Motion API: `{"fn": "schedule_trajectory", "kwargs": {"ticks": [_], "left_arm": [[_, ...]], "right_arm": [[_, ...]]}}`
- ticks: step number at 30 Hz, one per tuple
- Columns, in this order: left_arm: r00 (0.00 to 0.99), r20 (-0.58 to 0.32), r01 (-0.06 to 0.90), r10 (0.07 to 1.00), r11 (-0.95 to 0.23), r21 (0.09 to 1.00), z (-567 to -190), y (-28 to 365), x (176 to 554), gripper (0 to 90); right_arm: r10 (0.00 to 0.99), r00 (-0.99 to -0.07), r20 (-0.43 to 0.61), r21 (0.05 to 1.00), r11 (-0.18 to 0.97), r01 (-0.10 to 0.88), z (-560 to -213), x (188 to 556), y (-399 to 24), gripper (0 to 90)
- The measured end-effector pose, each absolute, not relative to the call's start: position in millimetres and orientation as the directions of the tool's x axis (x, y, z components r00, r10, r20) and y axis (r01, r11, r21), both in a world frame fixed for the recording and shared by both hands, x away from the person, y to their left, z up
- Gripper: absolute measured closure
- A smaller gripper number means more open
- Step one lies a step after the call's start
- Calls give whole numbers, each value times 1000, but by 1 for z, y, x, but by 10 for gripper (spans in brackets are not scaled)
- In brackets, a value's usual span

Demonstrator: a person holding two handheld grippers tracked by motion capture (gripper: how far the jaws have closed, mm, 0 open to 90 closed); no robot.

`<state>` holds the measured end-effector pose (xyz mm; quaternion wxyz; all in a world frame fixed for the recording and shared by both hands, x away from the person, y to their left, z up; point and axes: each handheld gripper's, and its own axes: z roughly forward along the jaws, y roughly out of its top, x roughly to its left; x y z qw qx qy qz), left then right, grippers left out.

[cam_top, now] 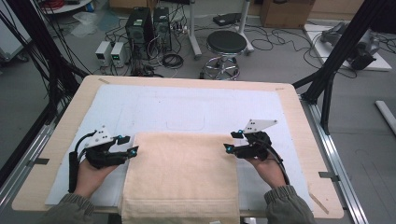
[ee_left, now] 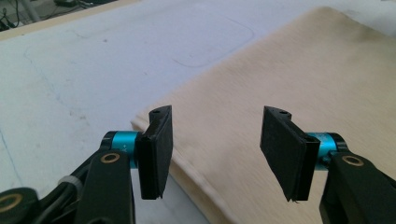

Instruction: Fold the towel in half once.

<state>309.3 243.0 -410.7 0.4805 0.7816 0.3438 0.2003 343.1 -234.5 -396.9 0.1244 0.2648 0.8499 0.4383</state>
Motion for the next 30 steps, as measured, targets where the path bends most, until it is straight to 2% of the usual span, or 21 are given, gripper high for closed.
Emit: {"fn": "schedule_trajectory", "kwargs": {"ticks": [7, 11, 15, 17, 20, 22, 23, 24, 26, 30], "left_arm": [[618, -44, 411, 785, -275, 869, -433, 242, 346, 430], [588, -112, 503, 801, -253, 826, -446, 241, 357, 431], [611, -87, 502, 787, -299, 812, -446, 237, 357, 463], [610, -94, 516, 787, -304, 801, -447, 235, 358, 484], [598, -118, 535, 793, -285, 795, -447, 234, 359, 544], [596, -136, 545, 791, -275, 792, -447, 234, 360, 645], [613, -163, 550, 773, -270, 790, -448, 234, 361, 727], [611, -154, 549, 776, -275, 789, -447, 233, 361, 807], [616, -128, 543, 778, -300, 784, -445, 230, 362, 836], [581, -82, 536, 810, -305, 787, -430, 226, 378, 850]], "right_arm": [[595, -803, 45, 788, 473, 394, -426, 375, -234, 410], [608, -789, 84, 768, 465, 440, -436, 383, -236, 390], [597, -795, 106, 736, 491, 466, -443, 384, -233, 397], [595, -795, 120, 735, 485, 474, -444, 384, -233, 427], [581, -800, 147, 735, 477, 481, -444, 385, -234, 554], [571, -806, 152, 733, 482, 480, -444, 385, -232, 645], [558, -814, 163, 731, 486, 480, -444, 385, -231, 728], [547, -819, 174, 726, 490, 482, -443, 386, -230, 772], [547, -821, 163, 721, 502, 477, -441, 385, -227, 812], [560, -819, 125, 714, 523, 466, -428, 395, -224, 823]]}}
